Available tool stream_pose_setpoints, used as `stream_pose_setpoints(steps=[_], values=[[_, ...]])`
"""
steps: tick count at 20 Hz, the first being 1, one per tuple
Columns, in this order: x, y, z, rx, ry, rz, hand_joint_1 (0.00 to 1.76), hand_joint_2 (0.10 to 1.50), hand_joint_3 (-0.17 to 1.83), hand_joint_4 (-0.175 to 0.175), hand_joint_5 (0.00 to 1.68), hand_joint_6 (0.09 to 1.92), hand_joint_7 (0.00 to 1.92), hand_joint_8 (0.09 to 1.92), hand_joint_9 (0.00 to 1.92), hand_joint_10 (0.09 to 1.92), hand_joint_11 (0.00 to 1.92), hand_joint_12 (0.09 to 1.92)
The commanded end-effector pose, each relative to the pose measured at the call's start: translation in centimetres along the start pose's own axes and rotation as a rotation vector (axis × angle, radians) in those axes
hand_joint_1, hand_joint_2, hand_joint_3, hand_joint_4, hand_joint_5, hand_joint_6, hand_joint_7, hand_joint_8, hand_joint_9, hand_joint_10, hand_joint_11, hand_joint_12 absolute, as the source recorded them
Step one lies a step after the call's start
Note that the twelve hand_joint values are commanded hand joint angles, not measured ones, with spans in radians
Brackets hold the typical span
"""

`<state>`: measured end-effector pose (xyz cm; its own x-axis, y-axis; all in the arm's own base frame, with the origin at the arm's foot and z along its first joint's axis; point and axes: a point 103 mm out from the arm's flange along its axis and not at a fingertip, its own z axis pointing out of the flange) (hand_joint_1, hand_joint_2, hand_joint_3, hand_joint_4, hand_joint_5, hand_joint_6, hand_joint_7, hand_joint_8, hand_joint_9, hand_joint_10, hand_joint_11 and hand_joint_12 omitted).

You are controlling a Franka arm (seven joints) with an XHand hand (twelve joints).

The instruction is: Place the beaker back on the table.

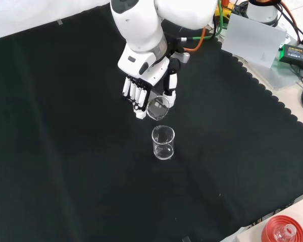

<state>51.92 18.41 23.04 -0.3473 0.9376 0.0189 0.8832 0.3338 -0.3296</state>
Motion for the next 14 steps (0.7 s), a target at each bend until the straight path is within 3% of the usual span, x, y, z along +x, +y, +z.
stream_pose_setpoints(steps=[1, 14], values=[[-0.5, 0.0, 0.3, -0.010, 0.023, -0.002, 1.28, 1.05, -0.17, 0.002, 1.21, 0.66, 1.56, 0.09, 1.08, 0.63, 0.65, 1.13], [-4.8, 0.6, 2.6, -0.061, 0.222, -0.005, 1.28, 1.05, -0.17, 0.000, 1.21, 0.66, 1.56, 0.09, 1.08, 0.63, 0.65, 1.13]])
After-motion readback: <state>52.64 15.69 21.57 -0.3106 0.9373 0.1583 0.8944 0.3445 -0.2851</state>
